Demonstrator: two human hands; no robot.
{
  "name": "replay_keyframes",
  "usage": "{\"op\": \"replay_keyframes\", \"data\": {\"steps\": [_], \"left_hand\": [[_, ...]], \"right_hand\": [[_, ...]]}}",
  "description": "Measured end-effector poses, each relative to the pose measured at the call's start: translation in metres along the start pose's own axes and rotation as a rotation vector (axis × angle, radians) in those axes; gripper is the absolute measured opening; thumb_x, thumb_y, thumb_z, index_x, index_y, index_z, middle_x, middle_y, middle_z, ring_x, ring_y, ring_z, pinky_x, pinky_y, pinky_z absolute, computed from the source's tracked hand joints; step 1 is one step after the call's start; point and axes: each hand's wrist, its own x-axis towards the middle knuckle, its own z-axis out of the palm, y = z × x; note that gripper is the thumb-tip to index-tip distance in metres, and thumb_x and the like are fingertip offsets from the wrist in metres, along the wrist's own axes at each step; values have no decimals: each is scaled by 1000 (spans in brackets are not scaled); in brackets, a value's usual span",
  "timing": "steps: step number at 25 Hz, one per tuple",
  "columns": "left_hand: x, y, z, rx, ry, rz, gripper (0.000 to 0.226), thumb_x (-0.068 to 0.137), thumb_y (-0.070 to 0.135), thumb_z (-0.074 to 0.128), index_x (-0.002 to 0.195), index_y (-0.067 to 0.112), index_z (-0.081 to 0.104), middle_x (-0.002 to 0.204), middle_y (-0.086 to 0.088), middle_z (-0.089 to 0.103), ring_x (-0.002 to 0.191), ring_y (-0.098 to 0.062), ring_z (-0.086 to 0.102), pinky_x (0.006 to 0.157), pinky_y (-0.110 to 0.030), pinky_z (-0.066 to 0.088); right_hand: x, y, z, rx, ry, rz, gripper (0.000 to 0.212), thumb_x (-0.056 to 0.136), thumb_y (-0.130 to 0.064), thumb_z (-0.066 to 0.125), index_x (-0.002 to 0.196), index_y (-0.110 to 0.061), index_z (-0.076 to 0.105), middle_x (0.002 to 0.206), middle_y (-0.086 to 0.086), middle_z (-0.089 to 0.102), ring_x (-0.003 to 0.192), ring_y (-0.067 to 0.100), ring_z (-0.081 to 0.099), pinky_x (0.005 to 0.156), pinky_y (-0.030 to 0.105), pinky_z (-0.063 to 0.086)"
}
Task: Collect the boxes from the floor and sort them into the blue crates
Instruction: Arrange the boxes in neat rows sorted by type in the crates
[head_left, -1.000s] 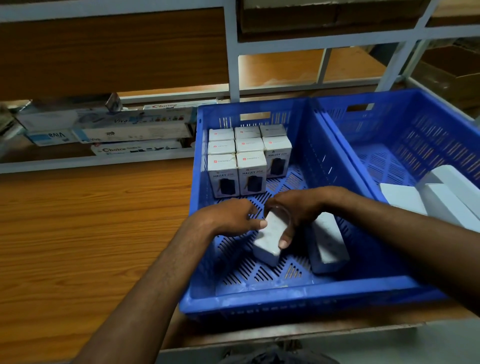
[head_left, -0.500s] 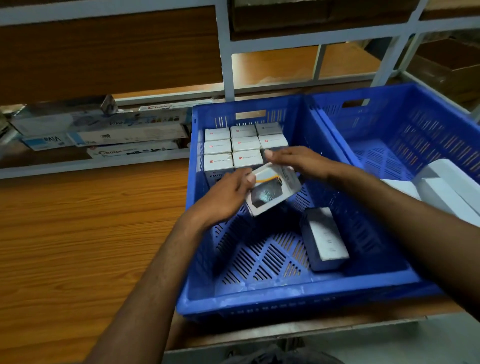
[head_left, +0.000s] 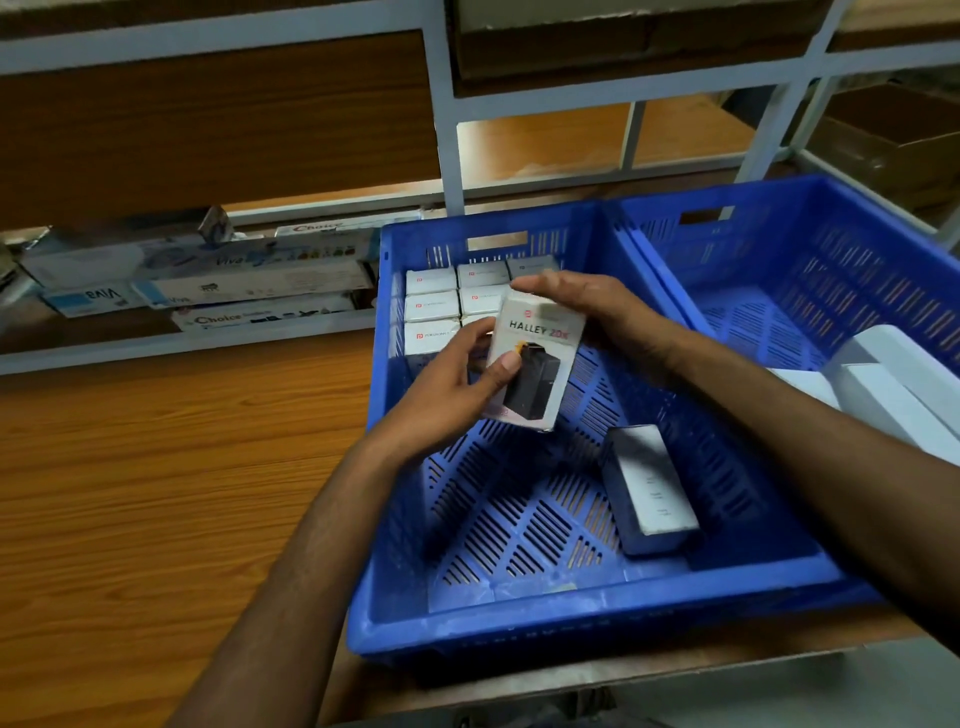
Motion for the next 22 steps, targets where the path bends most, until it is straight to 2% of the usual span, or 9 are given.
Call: {"op": "replay_keyframes", "data": {"steps": [2,4,7,10,14,15,17,19,22], "left_hand": [[-1,4,-3,-140,10,-32,44,107,33,51,150,28,44,139,10,64,127,-7,60,102,-31,53],[-1,9,-6,-299,35,-64,39,109,26,46,148,28,44,136,6,67,126,-16,64,102,-40,55],[0,14,-8,-441,92,-134,34,111,20,40,142,30,48,132,-1,69,121,-25,67,99,-48,58],[2,12,-8,-439,120,-197,32,111,16,39,136,29,56,129,-2,71,124,-27,65,99,-54,57],[2,11,-8,-402,110,-156,34,111,15,41,139,31,52,129,1,71,123,-22,66,97,-48,59],[2,11,-8,-384,120,-131,36,109,14,45,140,32,50,131,2,70,124,-21,65,96,-46,60],[-1,11,-7,-313,173,-69,40,106,12,54,140,32,48,134,6,67,123,-17,66,97,-43,59],[-2,12,-6,-270,241,-7,47,100,5,63,135,34,50,136,10,64,120,-10,67,96,-36,58],[-2,14,-6,-247,299,44,55,92,-5,68,126,36,53,132,15,63,118,-1,65,92,-26,57]], "right_hand": [[1,1,-7,167,-20,2,54,104,-54,47,135,-15,68,133,28,63,109,32,60,89,39,45],[1,-1,-11,294,-67,-24,42,110,-26,39,141,-6,60,132,18,66,108,25,60,77,28,49],[0,-2,-8,244,-150,-94,46,100,6,47,143,-6,56,136,9,67,122,22,63,91,28,55],[-2,-3,-4,173,-99,-141,47,89,1,68,135,-9,63,129,9,72,122,23,67,99,35,54],[-8,-6,-5,40,-38,-174,56,82,-12,79,136,-11,64,126,11,74,120,26,69,104,49,55],[-10,-7,-3,-46,-43,-190,60,82,-18,82,139,-14,62,129,7,72,121,24,68,105,50,54],[-15,-6,6,-261,-44,-224,73,79,-33,89,144,-26,56,135,-6,67,124,15,64,103,43,55],[-19,-5,15,-468,44,-360,81,76,-36,93,145,-28,51,137,-11,61,127,10,59,99,37,55],[-19,-7,15,-774,199,-746,68,77,-24,86,137,-12,57,131,3,62,122,21,58,92,43,54]]}}
